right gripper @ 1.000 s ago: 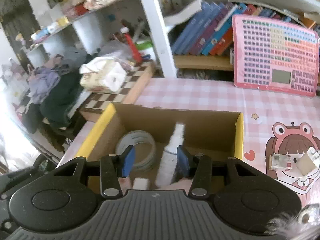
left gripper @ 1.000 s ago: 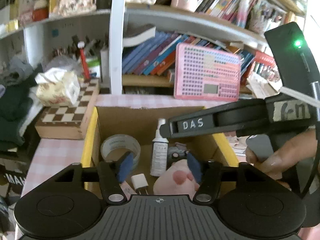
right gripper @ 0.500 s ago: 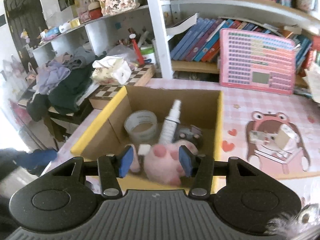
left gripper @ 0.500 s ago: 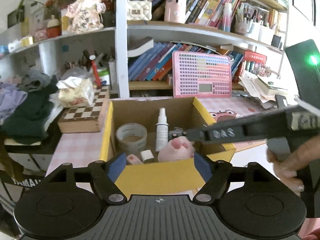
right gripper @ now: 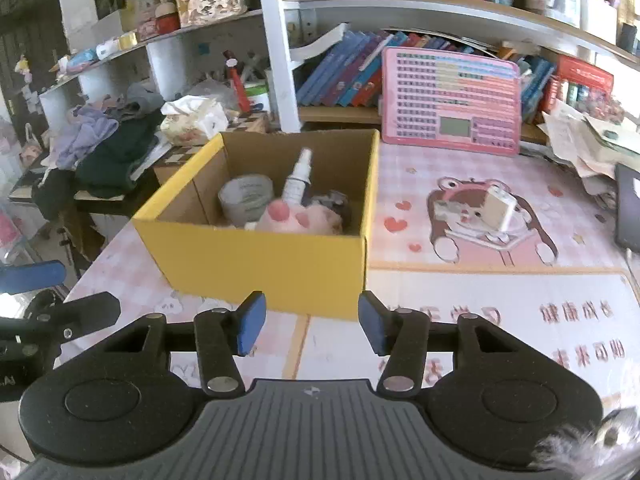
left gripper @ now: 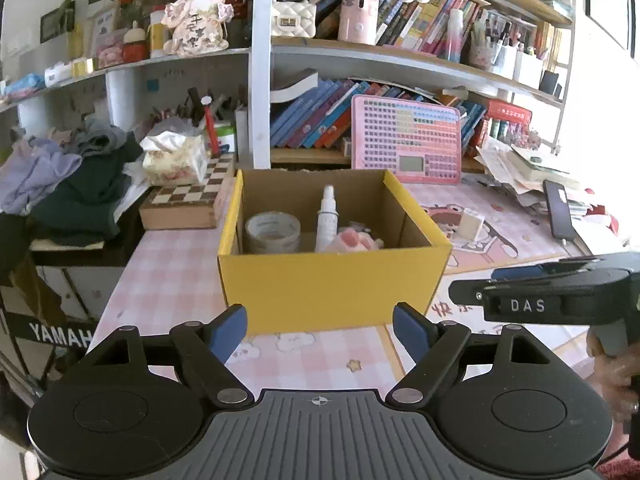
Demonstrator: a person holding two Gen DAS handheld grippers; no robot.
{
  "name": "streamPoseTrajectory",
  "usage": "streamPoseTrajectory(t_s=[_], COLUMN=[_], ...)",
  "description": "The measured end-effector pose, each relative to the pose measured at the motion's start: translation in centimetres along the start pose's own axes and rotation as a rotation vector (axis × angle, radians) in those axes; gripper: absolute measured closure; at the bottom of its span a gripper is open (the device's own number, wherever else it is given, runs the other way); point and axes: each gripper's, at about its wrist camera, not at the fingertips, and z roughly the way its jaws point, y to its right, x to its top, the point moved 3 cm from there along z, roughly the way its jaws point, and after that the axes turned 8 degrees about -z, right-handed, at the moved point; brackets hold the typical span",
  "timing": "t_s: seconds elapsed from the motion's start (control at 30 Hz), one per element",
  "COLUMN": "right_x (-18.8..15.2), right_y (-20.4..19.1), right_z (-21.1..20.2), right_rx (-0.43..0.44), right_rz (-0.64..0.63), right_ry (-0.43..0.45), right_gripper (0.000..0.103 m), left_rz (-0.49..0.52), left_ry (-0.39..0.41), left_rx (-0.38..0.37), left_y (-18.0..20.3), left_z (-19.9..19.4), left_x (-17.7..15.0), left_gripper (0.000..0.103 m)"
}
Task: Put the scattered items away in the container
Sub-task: 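Withdraw both open tools from the yellow box toward the remaining white items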
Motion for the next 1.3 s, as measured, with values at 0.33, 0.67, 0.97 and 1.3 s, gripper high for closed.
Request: streamPoseTrajectory(t_s=[0.33, 0.67, 0.97, 1.3], right_x=[-3.3, -6.0, -7.5, -7.8], right_y=[-1.5, -1.8, -1.0, 0.9], right_z=[-2.8, -3.9, -3.8, -3.1], right_rx=[-0.083, -0.135, -0.171, -0.2], right_rz=[-0.025, -0.049, -0.031, 0.015], right_ry=[0.017, -0.016, -0.073, -0.099], right_gripper=[0.039, 0.027, 0.015, 0.012], left_rz=[-0.008, -0.005, 0.023, 0.047], left_ry=[-0.029, -0.084, -0.152, -0.181], left_rx=[-0.011, 0.0, -0.03, -0.049], left_y=[0.8, 1.1, 2.3, 3.6], left_z=[-0.9, -0.6, 0.7, 2.1], left_x=[-2.5, -4.8, -6.1, -6.0], left_gripper=[0.016, 0.016, 0.012, 0.011])
